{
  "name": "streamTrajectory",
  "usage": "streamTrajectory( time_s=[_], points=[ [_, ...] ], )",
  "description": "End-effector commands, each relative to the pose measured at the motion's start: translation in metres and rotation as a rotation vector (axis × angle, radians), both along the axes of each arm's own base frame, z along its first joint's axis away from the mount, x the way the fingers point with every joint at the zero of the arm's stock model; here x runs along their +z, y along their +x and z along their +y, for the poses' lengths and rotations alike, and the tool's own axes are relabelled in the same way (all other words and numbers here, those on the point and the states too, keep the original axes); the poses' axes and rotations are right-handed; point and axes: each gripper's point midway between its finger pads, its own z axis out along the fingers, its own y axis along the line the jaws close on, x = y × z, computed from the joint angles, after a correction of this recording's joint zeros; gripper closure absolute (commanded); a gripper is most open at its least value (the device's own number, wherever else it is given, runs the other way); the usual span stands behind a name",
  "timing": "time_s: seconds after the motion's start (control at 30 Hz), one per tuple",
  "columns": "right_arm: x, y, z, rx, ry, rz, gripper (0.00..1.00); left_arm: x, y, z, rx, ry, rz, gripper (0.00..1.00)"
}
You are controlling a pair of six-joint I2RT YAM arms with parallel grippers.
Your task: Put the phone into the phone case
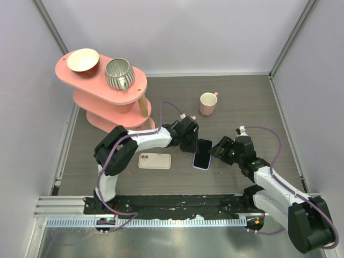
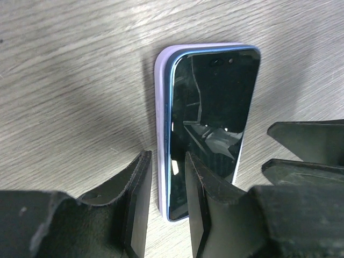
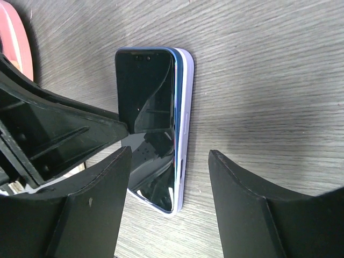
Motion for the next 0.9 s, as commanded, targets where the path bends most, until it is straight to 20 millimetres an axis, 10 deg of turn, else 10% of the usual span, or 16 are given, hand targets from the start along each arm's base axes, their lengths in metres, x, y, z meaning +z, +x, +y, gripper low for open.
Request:
streamTrajectory(
  time_s=[0.0,0.87],
  points=[
    [0.025,0.021,0.001,-0.011,-0.004,-0.112,0.35,-0.010,-0.002,0.002,0.021,-0.024,0.018,0.66],
    [0.003,0.030,0.006,0.011,-0.239,-0.035,0.27,-0.022,-0.018,-0.008,0.072,-0.155,0.167,0.76]
  ],
)
